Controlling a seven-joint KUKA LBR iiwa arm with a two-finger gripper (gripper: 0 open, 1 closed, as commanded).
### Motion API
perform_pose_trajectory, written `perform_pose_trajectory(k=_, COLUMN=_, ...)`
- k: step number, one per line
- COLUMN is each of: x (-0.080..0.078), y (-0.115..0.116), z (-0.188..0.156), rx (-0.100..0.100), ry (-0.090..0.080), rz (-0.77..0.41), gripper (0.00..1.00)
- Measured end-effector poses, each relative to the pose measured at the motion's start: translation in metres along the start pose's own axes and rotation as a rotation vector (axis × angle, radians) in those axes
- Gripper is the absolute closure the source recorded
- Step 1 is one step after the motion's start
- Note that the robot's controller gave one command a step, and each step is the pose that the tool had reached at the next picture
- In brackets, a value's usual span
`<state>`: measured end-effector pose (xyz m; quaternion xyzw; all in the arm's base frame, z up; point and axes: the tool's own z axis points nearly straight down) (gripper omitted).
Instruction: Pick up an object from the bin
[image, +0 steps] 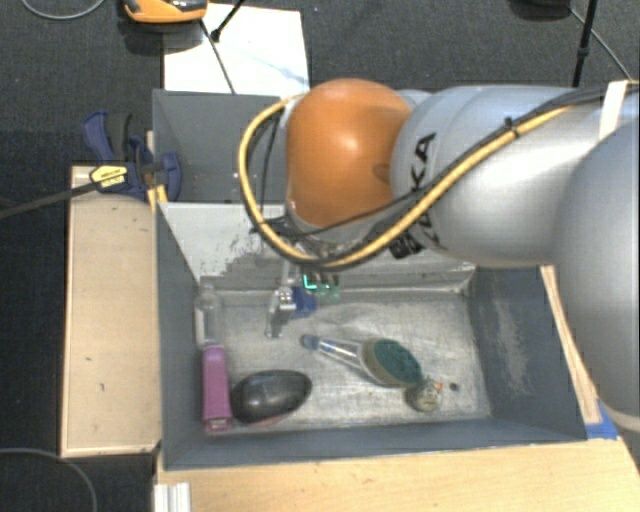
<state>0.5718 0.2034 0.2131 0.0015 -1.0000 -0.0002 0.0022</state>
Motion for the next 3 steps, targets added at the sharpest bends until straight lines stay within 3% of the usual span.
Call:
perform_pose_trajectory(k=1, x=0.089, y=-0.035, z=0.141, rx=-0.003, ry=-0.026, rz=-0.275, gripper=0.00)
perform_pose_trajectory(k=2, x=0.091, y=-0.034, z=0.141, rx=-0.003, ry=-0.017, rz=-0.269, gripper=1.00)
perform_pose_trajectory(k=3, x=0.087, y=-0.030, z=0.005, rx=-0.001, ry=-0.014, rz=-0.294, gripper=1.00)
